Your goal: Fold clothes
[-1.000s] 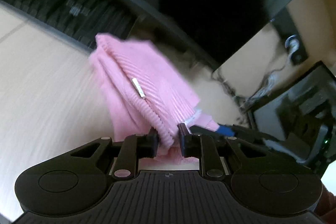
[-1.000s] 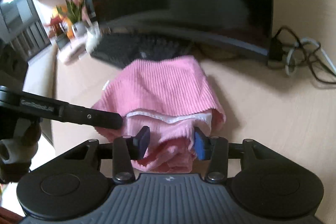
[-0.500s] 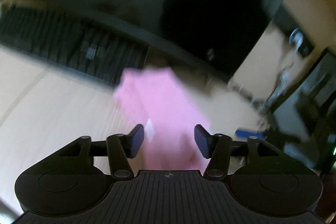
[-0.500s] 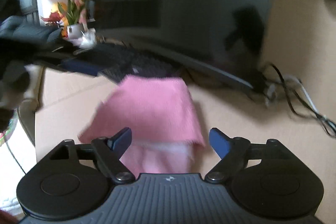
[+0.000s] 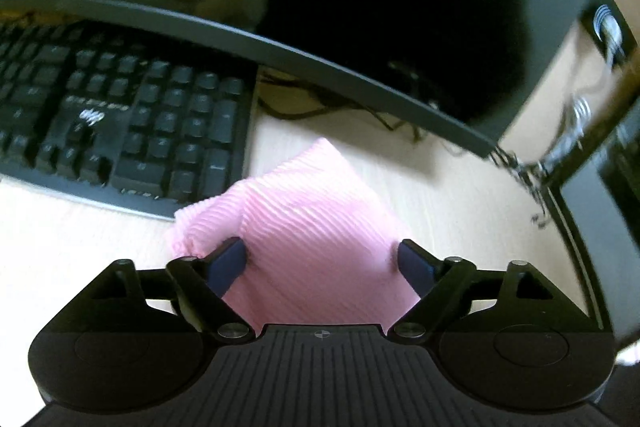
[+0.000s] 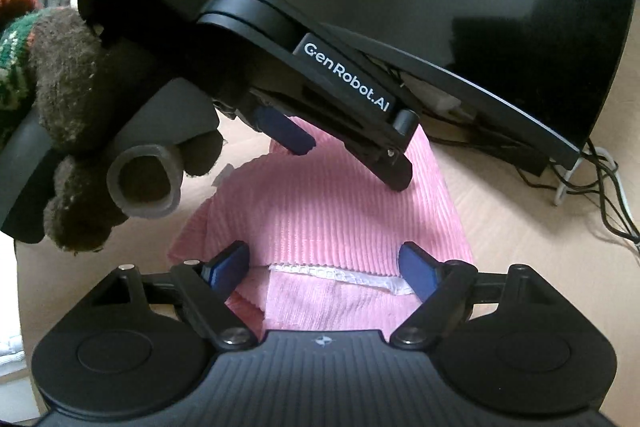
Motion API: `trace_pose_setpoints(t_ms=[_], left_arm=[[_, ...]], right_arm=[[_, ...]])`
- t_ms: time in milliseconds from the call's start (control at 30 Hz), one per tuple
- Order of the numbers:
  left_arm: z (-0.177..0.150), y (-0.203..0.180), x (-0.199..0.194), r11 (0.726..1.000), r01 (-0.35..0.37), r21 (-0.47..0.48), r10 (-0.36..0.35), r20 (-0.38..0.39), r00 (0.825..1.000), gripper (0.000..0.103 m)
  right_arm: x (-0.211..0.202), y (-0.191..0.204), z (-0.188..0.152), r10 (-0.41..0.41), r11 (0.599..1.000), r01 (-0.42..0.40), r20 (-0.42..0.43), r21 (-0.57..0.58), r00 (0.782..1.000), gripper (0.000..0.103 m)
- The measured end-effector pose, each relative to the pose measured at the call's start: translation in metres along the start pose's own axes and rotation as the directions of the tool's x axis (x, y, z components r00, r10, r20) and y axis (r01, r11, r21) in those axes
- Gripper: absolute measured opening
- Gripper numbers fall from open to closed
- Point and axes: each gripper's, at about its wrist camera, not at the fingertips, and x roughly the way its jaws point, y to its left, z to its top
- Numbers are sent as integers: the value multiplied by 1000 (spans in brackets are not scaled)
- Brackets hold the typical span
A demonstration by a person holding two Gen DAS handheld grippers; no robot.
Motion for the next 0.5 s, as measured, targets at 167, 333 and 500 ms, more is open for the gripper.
trace_pose_setpoints(t_ms=[167,333,500], left_arm=[[-3,8,1,997,64,37,-64,0,998,91],[-5,10,-1,995,86,47,-86,6,996,91],[-15,11,-28,997,68,-34,-66,65,996,86]], right_arm=[[2,0,0,-18,999,18,-13,30,1000,86],[1,-8,0,0,997,1,-21,73,1000,88],[-30,-26,-5,2,984,-6,24,179,1000,100]])
